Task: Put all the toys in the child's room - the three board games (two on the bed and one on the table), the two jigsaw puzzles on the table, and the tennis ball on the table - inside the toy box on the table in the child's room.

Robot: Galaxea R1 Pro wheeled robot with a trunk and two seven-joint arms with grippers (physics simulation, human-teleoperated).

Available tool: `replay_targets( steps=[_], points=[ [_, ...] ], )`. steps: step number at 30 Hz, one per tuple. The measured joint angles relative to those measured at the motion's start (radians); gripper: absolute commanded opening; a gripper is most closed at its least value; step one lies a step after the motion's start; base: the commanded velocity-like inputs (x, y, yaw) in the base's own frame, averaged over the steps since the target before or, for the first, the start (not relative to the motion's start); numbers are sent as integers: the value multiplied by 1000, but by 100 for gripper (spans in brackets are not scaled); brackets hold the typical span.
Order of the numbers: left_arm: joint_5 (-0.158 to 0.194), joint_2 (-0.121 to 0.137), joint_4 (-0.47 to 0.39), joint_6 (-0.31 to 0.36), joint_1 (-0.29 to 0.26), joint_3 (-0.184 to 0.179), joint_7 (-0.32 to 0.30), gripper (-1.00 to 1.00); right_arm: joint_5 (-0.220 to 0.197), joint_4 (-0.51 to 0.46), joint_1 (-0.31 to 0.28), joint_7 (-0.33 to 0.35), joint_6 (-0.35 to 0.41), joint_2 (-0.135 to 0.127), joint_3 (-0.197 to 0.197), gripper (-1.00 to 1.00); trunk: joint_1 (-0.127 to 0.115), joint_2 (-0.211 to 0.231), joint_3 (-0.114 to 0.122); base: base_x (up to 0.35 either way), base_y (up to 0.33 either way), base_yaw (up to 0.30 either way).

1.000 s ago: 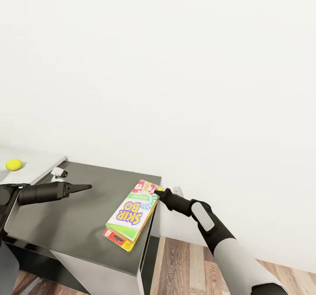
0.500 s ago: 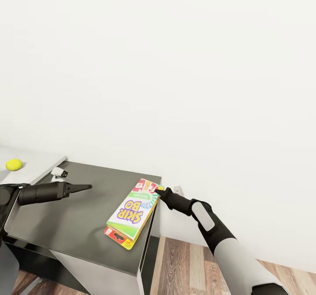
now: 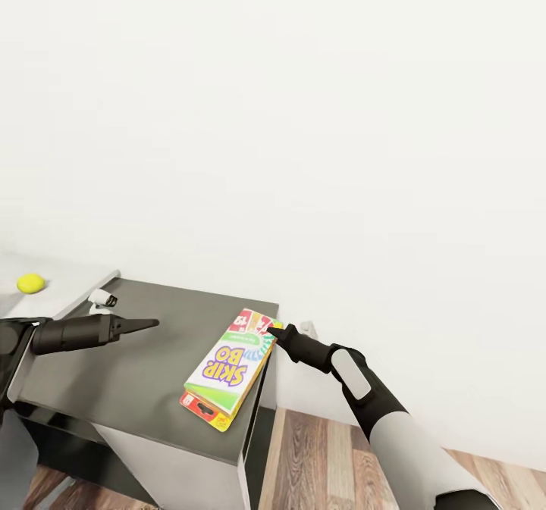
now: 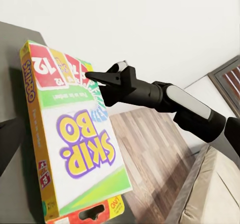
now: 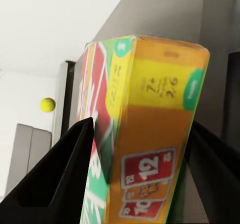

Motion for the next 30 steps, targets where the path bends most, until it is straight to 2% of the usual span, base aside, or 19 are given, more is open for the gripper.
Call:
replay_targets(
  steps=[10,18,28,30],
  points=[
    [0,0,0,0,0,0,0,100,0,0,0,0,0,0,0,-100,0,0,16,-14,-1,0],
    [0,0,0,0,0,0,0,100,0,0,0,0,0,0,0,-100,0,0,30,0,-127,0],
    [5,1,0,4,0,4,0,100,0,0,0,0,0,0,0,-100,0,0,46,0,-13,0],
    [6,2,0,8,0,5,0,100,-1,0,0,0,-1,0,0,-100,-8,14,56,0,0,0]
  ],
)
